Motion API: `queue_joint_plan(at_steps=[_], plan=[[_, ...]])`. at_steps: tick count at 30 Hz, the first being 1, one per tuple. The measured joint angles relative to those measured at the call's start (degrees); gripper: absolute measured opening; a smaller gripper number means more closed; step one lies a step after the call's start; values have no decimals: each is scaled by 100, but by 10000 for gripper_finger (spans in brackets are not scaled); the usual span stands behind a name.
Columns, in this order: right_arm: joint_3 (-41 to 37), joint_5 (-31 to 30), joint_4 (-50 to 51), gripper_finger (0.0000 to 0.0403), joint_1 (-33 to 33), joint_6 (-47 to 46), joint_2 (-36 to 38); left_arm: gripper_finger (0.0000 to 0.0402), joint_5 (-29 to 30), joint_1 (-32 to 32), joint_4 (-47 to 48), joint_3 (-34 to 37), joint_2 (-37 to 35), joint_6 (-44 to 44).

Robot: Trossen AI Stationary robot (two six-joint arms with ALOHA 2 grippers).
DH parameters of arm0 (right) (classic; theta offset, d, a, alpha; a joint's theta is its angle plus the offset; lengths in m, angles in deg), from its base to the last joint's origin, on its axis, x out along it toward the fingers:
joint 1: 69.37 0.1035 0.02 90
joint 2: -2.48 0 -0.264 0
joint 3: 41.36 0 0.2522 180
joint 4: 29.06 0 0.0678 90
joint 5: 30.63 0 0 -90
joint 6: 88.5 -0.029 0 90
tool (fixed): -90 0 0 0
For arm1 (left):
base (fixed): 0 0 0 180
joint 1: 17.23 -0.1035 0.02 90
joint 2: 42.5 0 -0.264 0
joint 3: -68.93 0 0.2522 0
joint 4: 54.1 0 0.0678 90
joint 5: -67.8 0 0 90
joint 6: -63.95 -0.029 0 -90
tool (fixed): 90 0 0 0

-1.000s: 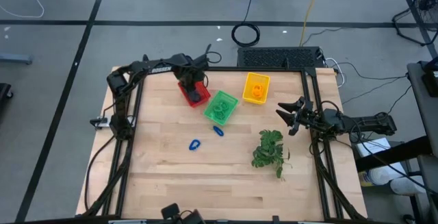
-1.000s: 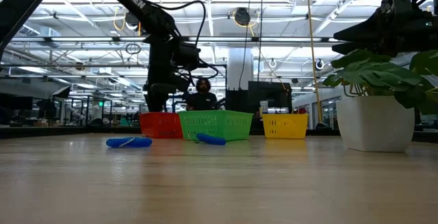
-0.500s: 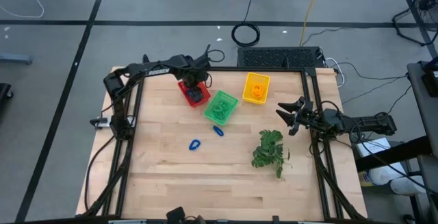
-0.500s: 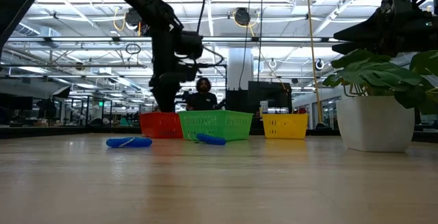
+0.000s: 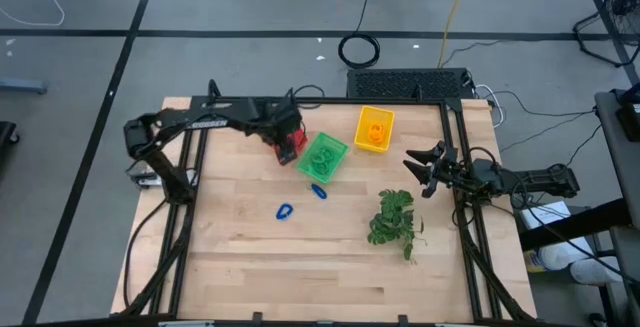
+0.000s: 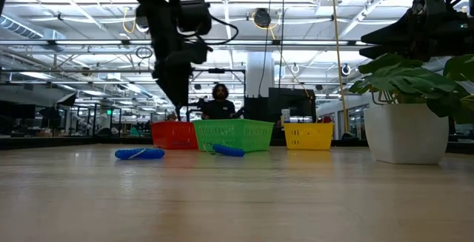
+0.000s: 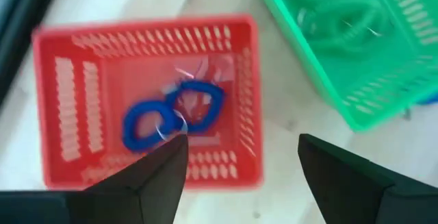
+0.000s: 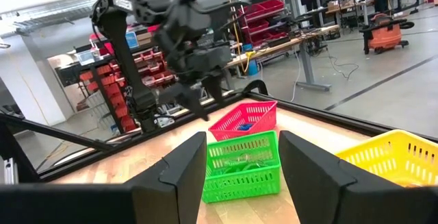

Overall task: Sort spring keychains
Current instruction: Put the blue spring keychain into the red bin

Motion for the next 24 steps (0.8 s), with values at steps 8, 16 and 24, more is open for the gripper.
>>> queue_joint_plan(at_steps=[8,16,24], plan=[[1,0,1,171,0,0,-2,295,-63,412,273,661,-728,1214],[1,0,-1,171,1,0,-1,299,-17,806,854,780,-1077,2113],[1,0,1,171,1,0,-2,299,10,1377,1322,780,-1221,2991]])
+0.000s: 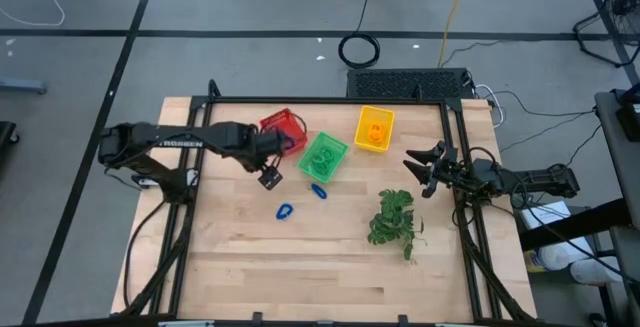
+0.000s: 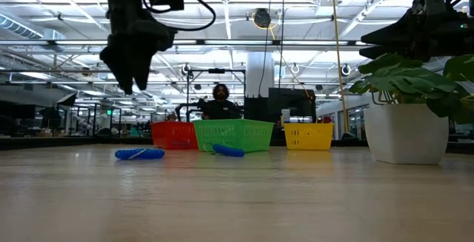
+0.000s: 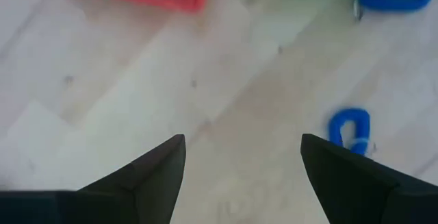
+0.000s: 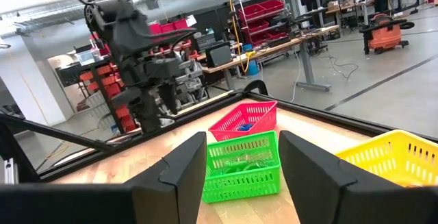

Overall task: Sort spring keychains
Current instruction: Put the blue spring keychain into the red bin

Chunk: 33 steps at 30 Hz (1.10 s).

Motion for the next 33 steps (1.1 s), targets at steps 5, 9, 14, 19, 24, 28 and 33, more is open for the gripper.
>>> queue_joint_plan(at_steps=[5,9,14,19,24,28,33], plan=[[0,0,-1,171,-1,0,1,299,-11,547,145,-43,-1,660],[1,1,-1,171,0,0,2,299,-28,931,185,-45,73,1165],[-1,0,-1,171,-1,0,2,299,-106,1348,257,-86,393,1695],[0,1,0,171,0,0,1,299,-134,1604,316,-432,867,2036],[-1,1,-1,171,-1,0,1,299,-133,1718,526,-797,1272,2453],[-1,1,-1,171,0,0,2,299,-133,1810,544,-871,1560,2865],[1,0,-1,171,-1,0,0,298,-149,1864,497,-871,1968,3051]])
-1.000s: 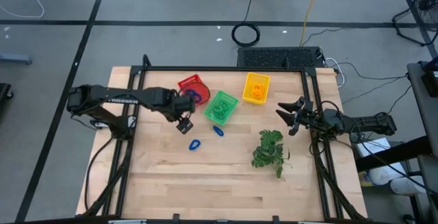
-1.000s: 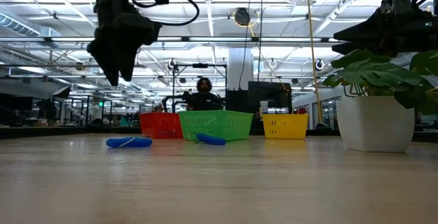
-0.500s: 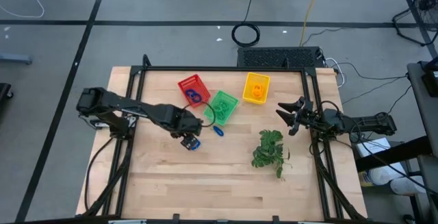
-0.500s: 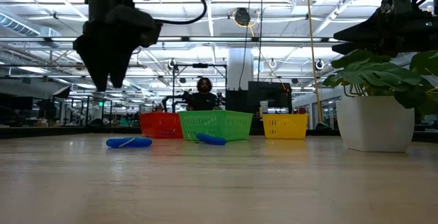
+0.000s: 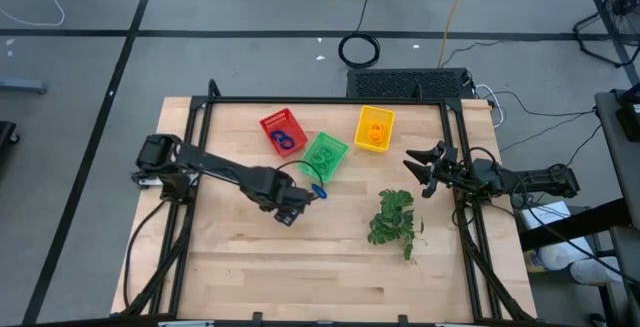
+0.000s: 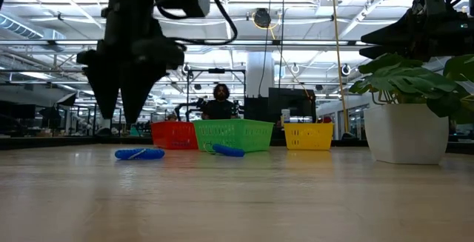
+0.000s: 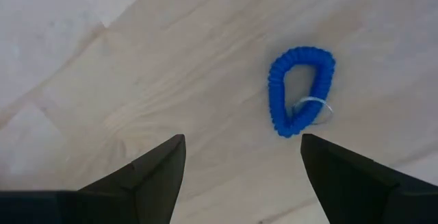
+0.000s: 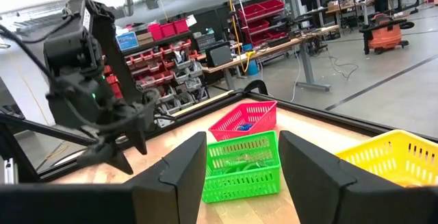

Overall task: Sort spring keychains
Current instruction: Put the blue spring keychain into the red bin

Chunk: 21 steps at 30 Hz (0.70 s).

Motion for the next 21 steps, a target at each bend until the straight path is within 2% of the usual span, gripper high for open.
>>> queue_joint_plan(at_steps=[4,13,18,21], plan=[[-1,0,0,171,0,0,1,298,44,-2,-147,0,311,95],[0,1,2,171,1,0,1,298,594,-4,-480,0,710,391],[-1,0,0,171,1,0,2,297,619,-8,-1013,0,729,326],[-2,2,-2,171,2,0,1,281,654,-60,-991,36,733,308]])
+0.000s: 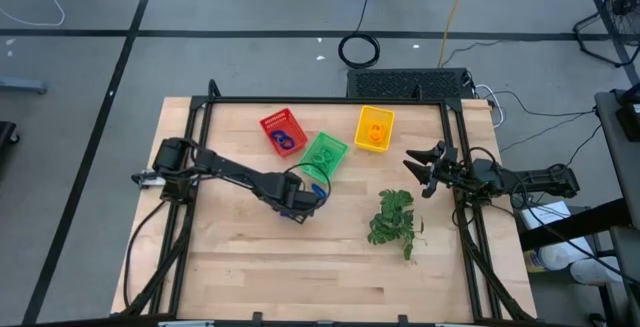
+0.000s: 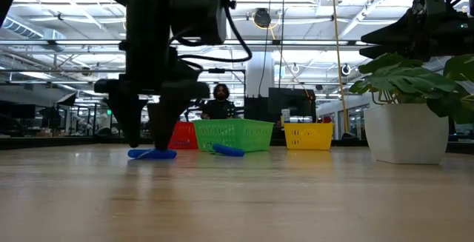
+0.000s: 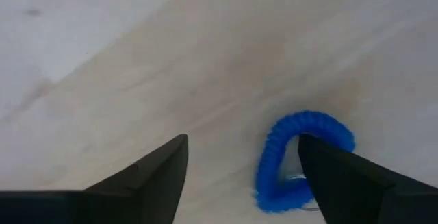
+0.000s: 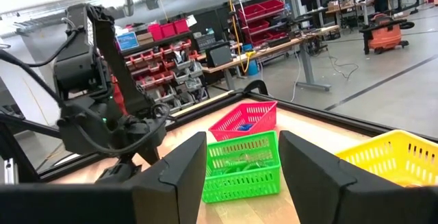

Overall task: Sort spring keychains
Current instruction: Put the blue spring keychain into the red bin

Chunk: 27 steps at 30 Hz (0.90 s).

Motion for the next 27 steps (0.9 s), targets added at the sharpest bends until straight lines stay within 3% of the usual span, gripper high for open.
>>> queue_joint_plan(at_steps=[19,27], plan=[[2,0,4,171,0,0,-1,21,-344,-21,-729,379,-33,-796],[1,-2,2,171,-2,0,1,8,-515,-100,-749,386,-53,-1270]])
